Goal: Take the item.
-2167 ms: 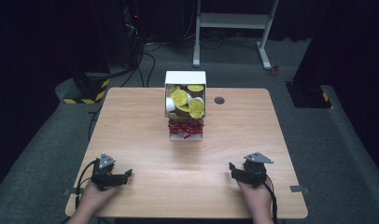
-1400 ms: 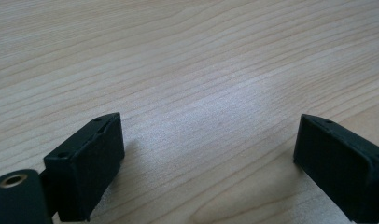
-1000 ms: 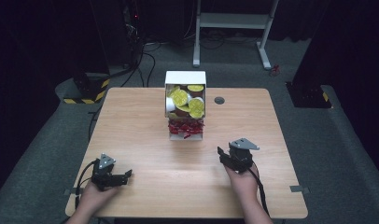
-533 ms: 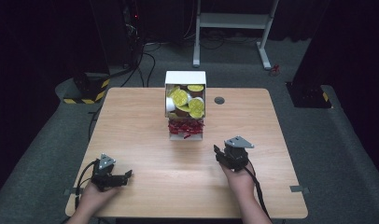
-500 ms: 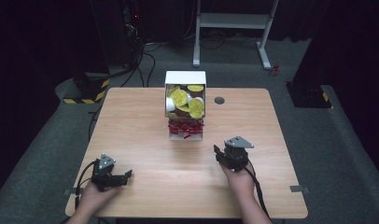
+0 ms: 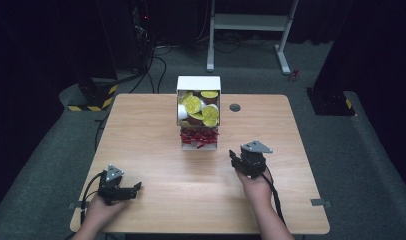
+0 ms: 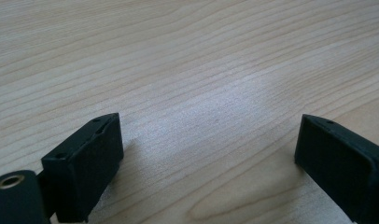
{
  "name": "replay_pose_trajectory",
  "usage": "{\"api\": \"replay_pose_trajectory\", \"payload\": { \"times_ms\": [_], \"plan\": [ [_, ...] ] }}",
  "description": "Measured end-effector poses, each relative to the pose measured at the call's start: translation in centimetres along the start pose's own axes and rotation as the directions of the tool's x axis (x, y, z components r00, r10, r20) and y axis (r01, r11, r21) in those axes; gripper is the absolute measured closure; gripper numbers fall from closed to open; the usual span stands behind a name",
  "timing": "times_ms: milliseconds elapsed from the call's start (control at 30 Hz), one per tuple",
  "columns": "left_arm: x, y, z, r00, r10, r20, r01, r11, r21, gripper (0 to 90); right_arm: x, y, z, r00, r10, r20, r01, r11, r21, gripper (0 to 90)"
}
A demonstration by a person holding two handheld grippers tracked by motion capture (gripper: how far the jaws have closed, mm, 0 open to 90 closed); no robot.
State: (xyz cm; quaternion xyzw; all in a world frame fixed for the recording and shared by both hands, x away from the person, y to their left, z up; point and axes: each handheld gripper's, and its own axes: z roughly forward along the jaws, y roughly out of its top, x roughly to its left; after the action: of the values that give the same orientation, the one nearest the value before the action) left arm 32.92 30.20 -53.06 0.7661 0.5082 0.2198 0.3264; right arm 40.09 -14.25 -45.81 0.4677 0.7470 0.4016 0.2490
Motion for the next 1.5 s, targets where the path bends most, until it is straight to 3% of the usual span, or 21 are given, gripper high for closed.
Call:
{"api": "replay_pose_trajectory", "payload": {
  "times_ms": [400, 733, 1033, 1267, 1500],
  "plan": [
    [0.0, 0.0, 0.0, 1.0000, 0.000, 0.001, 0.000, 1.0000, -0.001, 8.2, 0.7, 1.5, 0.4, 0.9994, -0.033, -0.009, 0.032, 0.998, -0.048, 56.6],
    [0.0, 0.0, 0.0, 1.0000, 0.001, 0.002, -0.001, 1.0000, -0.001, 8.4, 1.1, 2.3, 1.1, 0.9997, -0.021, -0.013, 0.020, 0.999, -0.038, 54.6],
    [0.0, 0.0, 0.0, 1.0000, 0.001, 0.002, -0.001, 1.0000, -0.001, 8.4, 1.3, 2.8, 1.8, 0.9992, -0.039, -0.007, 0.039, 0.998, -0.043, 52.9],
    [0.0, 0.0, 0.0, 1.0000, 0.001, 0.002, -0.001, 1.0000, -0.001, 8.4, 1.4, 3.5, 2.1, 0.9997, -0.016, -0.021, 0.015, 0.999, -0.041, 52.2],
    [0.0, 0.0, 0.0, 1.0000, 0.004, 0.003, -0.004, 1.0000, -0.002, 8.7, 1.7, 3.7, 2.6, 0.9992, -0.032, -0.025, 0.031, 0.999, -0.040, 51.3]
  ]
}}
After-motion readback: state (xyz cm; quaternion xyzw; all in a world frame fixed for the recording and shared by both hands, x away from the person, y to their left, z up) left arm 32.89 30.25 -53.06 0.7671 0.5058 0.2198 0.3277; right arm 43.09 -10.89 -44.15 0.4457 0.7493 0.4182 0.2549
